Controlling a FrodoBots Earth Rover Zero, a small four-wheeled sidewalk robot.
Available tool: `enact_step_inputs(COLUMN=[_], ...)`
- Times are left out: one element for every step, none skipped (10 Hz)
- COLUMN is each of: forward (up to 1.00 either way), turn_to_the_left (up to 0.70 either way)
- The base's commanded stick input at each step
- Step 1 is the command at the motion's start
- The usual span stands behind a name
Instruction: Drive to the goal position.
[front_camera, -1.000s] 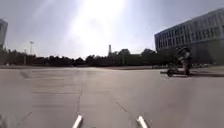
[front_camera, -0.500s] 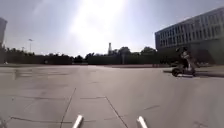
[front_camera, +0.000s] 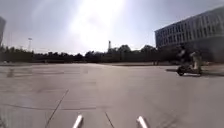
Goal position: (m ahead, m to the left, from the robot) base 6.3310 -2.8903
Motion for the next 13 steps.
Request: enact_step_inputs(forward=[1.00,1.00,1.00,1.00,1.00,1.00,1.00,1.00,1.00,1.00,1.00,1.00,1.00], turn_to_the_left=[0.00,0.00,-0.02,-0.26,-0.37,-0.40,-0.40,-0.40,-0.40,-0.33,-0.04,0.00,0.00])
